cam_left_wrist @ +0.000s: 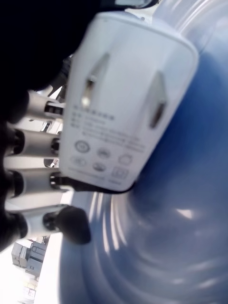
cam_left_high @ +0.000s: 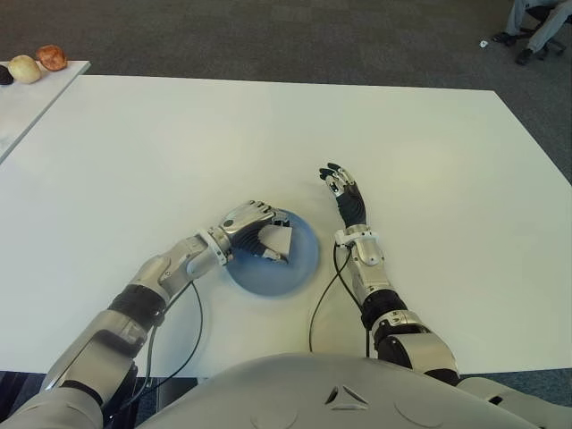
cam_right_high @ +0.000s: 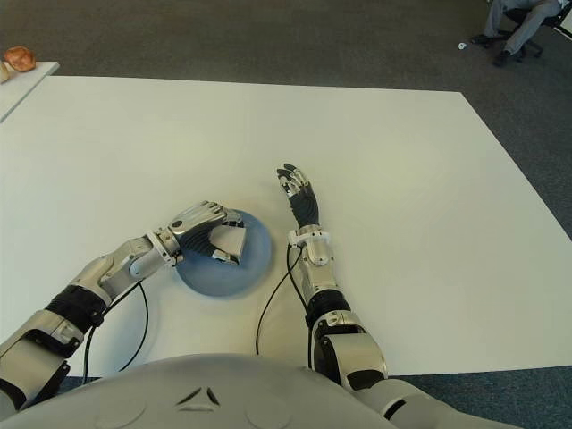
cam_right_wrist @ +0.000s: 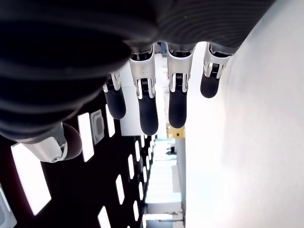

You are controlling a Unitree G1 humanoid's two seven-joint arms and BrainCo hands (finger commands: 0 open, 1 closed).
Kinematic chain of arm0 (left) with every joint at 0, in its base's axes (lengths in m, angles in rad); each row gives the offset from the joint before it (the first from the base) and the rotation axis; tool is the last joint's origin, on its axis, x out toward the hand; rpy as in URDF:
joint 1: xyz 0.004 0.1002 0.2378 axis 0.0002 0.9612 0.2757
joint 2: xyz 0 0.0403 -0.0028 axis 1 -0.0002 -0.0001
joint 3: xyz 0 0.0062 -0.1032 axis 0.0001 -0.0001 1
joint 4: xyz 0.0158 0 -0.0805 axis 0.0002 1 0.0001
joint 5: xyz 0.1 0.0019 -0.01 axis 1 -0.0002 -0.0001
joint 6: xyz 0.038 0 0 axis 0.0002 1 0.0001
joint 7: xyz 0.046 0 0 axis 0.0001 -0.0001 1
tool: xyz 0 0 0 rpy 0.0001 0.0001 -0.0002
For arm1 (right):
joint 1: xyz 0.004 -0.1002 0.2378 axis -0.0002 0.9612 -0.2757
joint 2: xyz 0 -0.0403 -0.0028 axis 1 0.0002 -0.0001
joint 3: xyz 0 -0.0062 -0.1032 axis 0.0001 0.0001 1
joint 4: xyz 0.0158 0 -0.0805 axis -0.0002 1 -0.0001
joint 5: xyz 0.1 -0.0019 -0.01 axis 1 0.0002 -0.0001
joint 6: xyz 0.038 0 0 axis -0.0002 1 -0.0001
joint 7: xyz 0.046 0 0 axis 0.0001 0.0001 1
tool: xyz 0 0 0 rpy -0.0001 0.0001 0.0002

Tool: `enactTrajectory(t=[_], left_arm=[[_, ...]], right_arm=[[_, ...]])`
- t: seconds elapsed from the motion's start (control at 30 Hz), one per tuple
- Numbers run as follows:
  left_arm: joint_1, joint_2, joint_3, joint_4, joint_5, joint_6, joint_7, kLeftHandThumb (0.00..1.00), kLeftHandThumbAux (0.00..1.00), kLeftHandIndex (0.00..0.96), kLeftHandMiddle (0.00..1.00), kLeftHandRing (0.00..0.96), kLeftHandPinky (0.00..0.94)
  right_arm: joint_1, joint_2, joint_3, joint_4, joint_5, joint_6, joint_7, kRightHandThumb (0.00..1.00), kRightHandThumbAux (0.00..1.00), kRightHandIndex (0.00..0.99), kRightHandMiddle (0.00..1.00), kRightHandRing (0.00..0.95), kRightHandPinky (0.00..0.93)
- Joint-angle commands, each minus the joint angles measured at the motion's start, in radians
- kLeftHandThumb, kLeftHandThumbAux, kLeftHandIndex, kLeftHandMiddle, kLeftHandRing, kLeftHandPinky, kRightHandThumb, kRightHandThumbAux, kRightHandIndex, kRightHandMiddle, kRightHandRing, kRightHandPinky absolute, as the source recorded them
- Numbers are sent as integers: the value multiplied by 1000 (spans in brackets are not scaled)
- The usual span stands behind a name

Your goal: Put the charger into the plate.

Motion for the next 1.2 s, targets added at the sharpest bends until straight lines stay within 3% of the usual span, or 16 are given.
enactTrajectory(t=[0.03,0.07,0.13,0.27,0.47,0.7,1.2], left_arm=[[-10,105,-12,-157,-50,31,-255,664,497,219,262,324,344],[-3,124,-12,-191,-54,36,-297,570,411,140,167,207,220],[-1,128,-15,-191,-39,36,-304,480,327,71,85,106,112],[29,142,14,-279,-42,64,-326,366,229,14,17,22,23],[22,147,25,-329,-24,91,-330,279,194,1,1,2,2],[12,158,33,-370,11,74,-302,198,219,0,0,0,0],[45,150,76,-436,-3,83,-292,133,234,0,0,0,0]], right_arm=[[95,17,0,57,6,67,-1,0,431,174,271,217,88],[95,17,0,56,7,69,0,0,433,173,271,217,88],[96,17,1,54,8,71,0,0,435,173,272,217,92],[98,18,3,46,10,77,-1,0,445,179,279,224,99],[91,18,1,55,14,82,4,0,460,176,279,230,104],[81,15,-1,79,12,66,5,0,449,151,260,221,103],[76,16,1,91,9,54,6,0,431,128,237,214,116]])
